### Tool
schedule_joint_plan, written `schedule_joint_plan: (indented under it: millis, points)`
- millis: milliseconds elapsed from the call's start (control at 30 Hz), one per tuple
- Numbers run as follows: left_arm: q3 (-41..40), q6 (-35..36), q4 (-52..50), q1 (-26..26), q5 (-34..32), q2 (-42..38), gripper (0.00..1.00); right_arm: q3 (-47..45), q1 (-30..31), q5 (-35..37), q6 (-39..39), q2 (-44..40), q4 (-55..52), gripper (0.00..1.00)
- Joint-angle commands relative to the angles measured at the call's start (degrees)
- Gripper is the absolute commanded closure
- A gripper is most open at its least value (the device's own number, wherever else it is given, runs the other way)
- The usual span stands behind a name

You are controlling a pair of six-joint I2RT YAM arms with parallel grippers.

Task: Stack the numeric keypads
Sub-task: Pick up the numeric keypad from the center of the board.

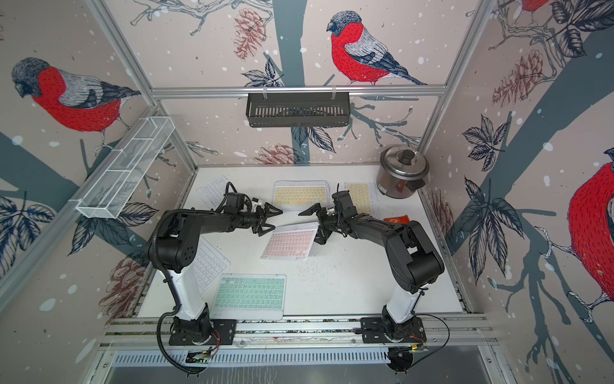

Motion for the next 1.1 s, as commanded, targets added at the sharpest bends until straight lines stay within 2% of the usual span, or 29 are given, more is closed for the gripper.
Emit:
schedule_joint_plan:
  millis: [0,333,500,667,833,1067]
  points:
    - [0.0,-0.5,-6.6,-0.1,-7.4,1.3,0.04,1.0,0.1,-3.8,-1.6,-0.2,0.7,0.00]
    - [0.7,-0.6,-7.1,-0.1,-7.7,1.6,0.04,1.9,-0.1,-9.3,-4.5,-0.2,2.4,0.00]
    - [0.2,-0.9,-6.6,-0.1,-7.7,2.0,0.04,1.6,-0.2,-11.1,-6.9,-0.2,1.1,0.04]
    - [-0.1,-0.9,-6.4,-0.2,-7.8,2.2,0.04,0.7,-0.2,-12.2,-9.5,-0.5,-0.7,0.18]
    - [-0.2,-0.9,-6.1,-0.2,-7.7,2.7,0.04,1.3,-0.4,-12.3,-14.7,-0.4,-6.2,0.27]
    - [-0.2,-0.7,-5.8,-0.2,-7.6,3.2,0.04,3.5,-1.2,-10.5,-23.7,0.1,-16.0,0.54]
